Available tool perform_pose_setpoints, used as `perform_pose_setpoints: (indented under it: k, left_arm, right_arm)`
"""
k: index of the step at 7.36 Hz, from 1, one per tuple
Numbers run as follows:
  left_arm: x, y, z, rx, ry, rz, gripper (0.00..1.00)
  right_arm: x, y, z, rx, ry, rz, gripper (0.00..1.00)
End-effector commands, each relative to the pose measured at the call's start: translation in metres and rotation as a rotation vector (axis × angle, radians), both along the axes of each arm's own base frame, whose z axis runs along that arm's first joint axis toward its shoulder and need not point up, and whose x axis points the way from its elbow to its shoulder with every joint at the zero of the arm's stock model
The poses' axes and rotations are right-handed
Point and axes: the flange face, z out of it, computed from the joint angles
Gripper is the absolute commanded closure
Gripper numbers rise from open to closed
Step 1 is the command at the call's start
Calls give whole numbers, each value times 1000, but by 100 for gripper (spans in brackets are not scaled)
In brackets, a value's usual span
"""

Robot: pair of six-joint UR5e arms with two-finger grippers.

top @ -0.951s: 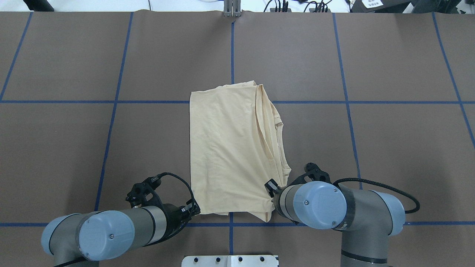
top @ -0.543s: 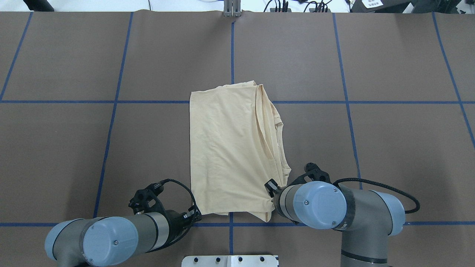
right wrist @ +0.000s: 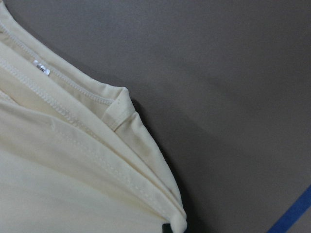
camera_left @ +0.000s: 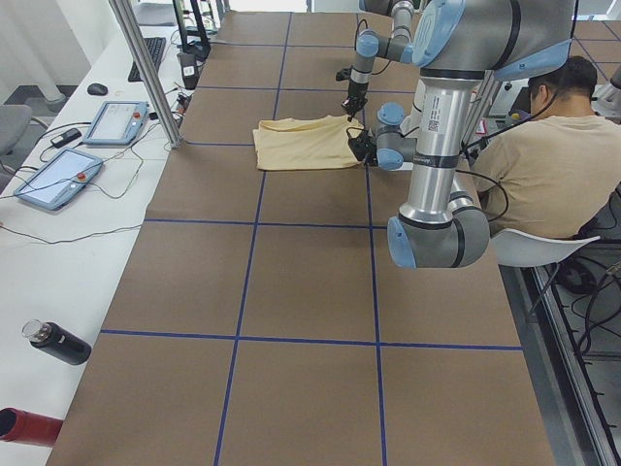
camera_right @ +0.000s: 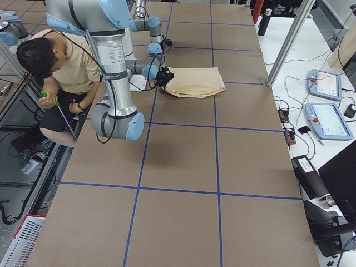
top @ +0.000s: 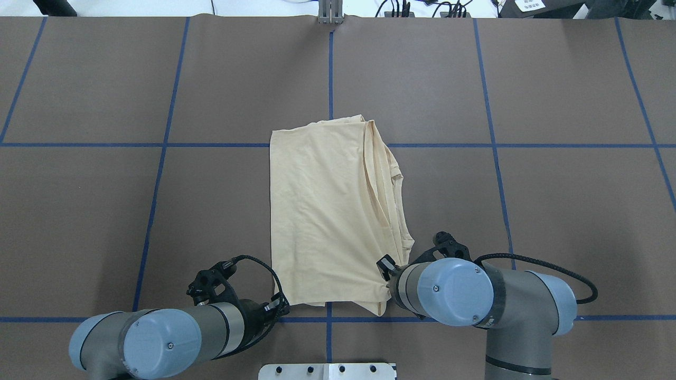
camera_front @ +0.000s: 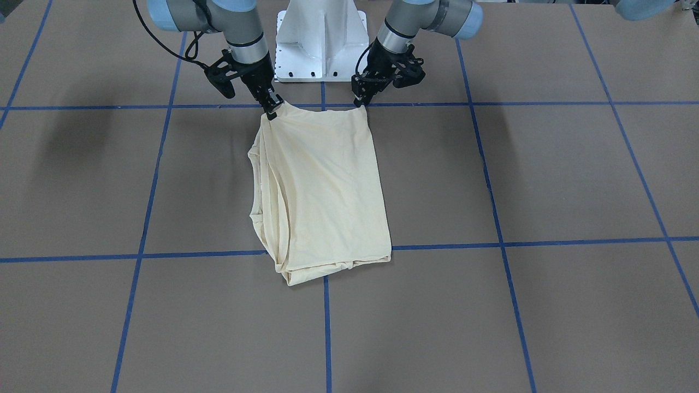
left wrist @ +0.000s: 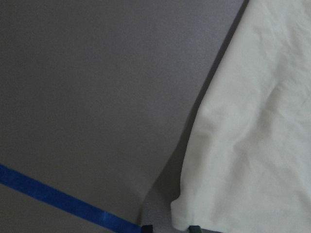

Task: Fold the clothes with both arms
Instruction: 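Grasp the shirt edge nearest the robot with both grippers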

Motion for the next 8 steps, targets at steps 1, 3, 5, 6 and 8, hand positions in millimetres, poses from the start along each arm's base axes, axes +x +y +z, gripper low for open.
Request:
perform_pose_setpoints:
  k: [1, 3, 5, 6, 8]
  left_arm:
    - [2, 0, 1, 1, -3, -1, 66]
    - [2, -2, 2, 4, -6, -3, 94]
    - [-1, -7, 0, 8, -1, -12, 100]
    - [-4, -8, -3, 10, 6, -13, 100]
    - [-9, -7, -11, 9, 23, -11, 100]
  right_arm:
    - [0, 0, 0, 0, 1, 0, 100]
    - [0, -1, 1, -1, 3, 2, 100]
    - [0, -1, 1, -1, 3, 2, 100]
    - [0, -1, 1, -1, 3, 2, 100]
    - [0, 0, 1, 1, 3, 2, 100]
